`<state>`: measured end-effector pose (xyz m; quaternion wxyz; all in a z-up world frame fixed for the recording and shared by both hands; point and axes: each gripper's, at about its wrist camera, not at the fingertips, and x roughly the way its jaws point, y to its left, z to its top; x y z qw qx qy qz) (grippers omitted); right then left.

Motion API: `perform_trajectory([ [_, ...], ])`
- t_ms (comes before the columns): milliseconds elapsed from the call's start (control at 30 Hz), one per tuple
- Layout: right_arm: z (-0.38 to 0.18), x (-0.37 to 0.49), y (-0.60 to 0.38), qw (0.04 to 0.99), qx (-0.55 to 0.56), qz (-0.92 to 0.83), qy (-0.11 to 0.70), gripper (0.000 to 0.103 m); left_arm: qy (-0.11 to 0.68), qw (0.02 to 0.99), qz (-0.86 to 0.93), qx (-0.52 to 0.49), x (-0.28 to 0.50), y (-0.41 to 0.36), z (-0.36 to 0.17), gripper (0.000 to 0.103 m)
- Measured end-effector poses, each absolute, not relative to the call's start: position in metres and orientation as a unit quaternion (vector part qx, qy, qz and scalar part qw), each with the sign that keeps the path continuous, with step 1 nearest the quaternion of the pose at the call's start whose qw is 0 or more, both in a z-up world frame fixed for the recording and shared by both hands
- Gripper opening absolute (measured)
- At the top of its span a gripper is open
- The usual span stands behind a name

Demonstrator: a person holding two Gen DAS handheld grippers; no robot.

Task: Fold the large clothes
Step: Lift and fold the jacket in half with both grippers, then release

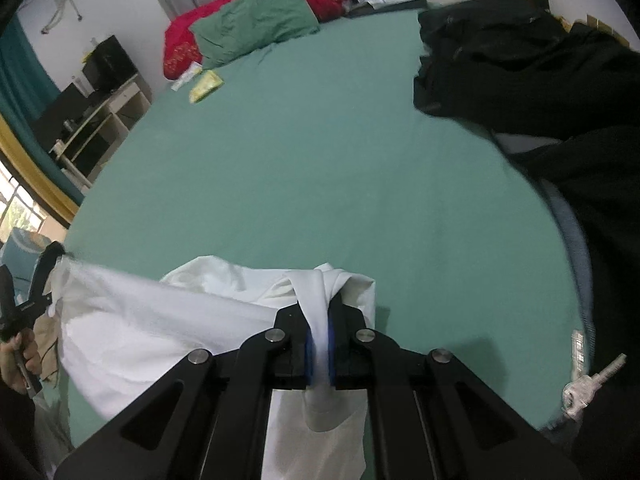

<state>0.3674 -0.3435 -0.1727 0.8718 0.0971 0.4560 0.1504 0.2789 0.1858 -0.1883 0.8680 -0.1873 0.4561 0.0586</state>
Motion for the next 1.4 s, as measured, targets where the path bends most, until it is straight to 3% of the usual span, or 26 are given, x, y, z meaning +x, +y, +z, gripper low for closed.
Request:
perform_trajectory([
  [33,-0.177,0.371,-0.343,0.87,0.096,0.148,0.461,0.01,0.456,0.868,0.062,-0.188,0.281,0.188,-0.19,0.035],
  [100,-0.18,0.375,-0.344,0.868,0.099,0.139,0.466,0.018,0.444,0.871,0.072,-0.197,0.28,0.196,-0.188,0.047],
  [167,-0.175,0.37,-0.349,0.877,0.099,0.125,0.454,0.039,0.421,0.878,0.084,-0.214,0.272,0.206,-0.179,0.06],
  [367,-0.154,0.308,-0.387,0.891,0.159,0.087,0.417,0.061,0.394,0.885,0.093,-0.231,0.219,0.212,-0.161,0.062],
  [633,-0.206,0.243,-0.368,0.85,0.152,0.148,0.482,0.061,0.514,0.842,0.027,-0.163,0.181,0.156,-0.227,0.062],
  [667,-0.209,0.241,-0.362,0.853,0.142,0.15,0.479,0.061,0.504,0.851,0.031,-0.143,0.177,0.151,-0.226,0.058],
  [700,-0.209,0.24,-0.359,0.859,0.134,0.151,0.471,0.058,0.503,0.854,0.029,-0.126,0.175,0.146,-0.227,0.046],
  [733,-0.21,0.241,-0.357,0.856,0.132,0.159,0.473,0.026,0.506,0.853,0.026,-0.121,0.174,0.144,-0.226,0.018],
  [767,-0.211,0.242,-0.358,0.848,0.14,0.163,0.484,0.011,0.506,0.853,0.019,-0.128,0.173,0.143,-0.224,0.012],
  [1067,-0.171,0.198,-0.366,0.853,0.114,0.165,0.482,0.011,0.483,0.865,0.023,-0.134,0.117,0.139,-0.179,0.009],
  [1267,-0.171,0.163,-0.379,0.843,0.108,0.158,0.503,0.011,0.521,0.84,0.017,-0.154,0.076,0.142,-0.182,0.01],
  [1400,-0.186,0.162,-0.374,0.828,0.097,0.141,0.535,0.02,0.538,0.826,0.022,-0.166,0.077,0.141,-0.19,0.017],
])
